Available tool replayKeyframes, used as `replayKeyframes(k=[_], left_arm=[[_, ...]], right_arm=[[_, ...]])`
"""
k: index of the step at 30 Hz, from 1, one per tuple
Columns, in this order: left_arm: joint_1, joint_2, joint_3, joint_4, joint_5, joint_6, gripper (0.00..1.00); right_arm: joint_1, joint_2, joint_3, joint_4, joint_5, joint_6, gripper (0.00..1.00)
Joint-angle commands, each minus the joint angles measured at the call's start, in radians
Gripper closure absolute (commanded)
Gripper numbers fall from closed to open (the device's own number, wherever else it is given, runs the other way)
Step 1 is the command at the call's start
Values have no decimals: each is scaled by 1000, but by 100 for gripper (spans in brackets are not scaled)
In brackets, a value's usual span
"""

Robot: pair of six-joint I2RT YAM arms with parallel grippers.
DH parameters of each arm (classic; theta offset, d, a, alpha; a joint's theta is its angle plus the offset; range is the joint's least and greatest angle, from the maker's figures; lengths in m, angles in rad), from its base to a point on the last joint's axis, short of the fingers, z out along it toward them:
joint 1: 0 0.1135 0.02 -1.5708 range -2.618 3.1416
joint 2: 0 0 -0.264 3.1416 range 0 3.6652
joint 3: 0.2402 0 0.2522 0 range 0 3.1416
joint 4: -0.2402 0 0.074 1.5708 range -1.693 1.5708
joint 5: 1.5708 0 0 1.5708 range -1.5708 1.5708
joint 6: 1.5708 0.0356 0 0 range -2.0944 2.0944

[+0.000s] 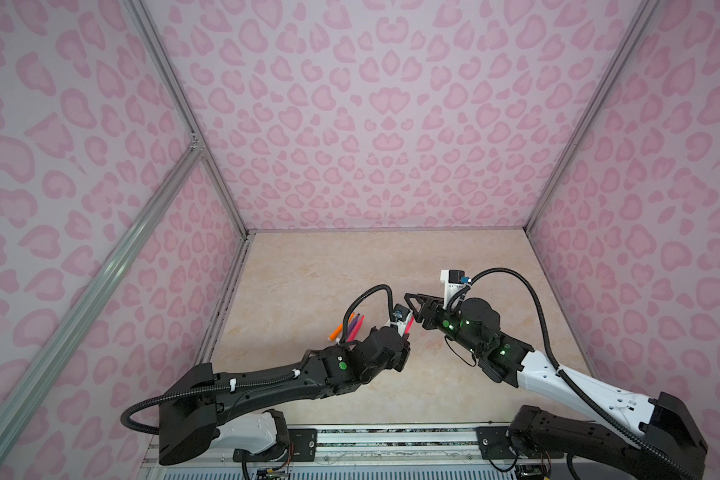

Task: Insert the pens into the pen caps
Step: 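Press the cap down onto the marker with the right gripper while the left holds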

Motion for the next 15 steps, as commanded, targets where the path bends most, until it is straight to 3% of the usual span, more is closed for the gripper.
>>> replayKeyframes(k=[1, 9, 15], left_arm=[[-5, 1, 15, 2, -35, 19, 96], [-6, -11, 13, 3, -33, 25, 96], [-3, -25, 13, 1, -23, 13, 96]], right_arm=[[-1, 17, 6, -10, -8, -7, 56], [-4, 64, 36, -41, -22, -5, 82], [-3, 82, 43, -47, -37, -5, 95]])
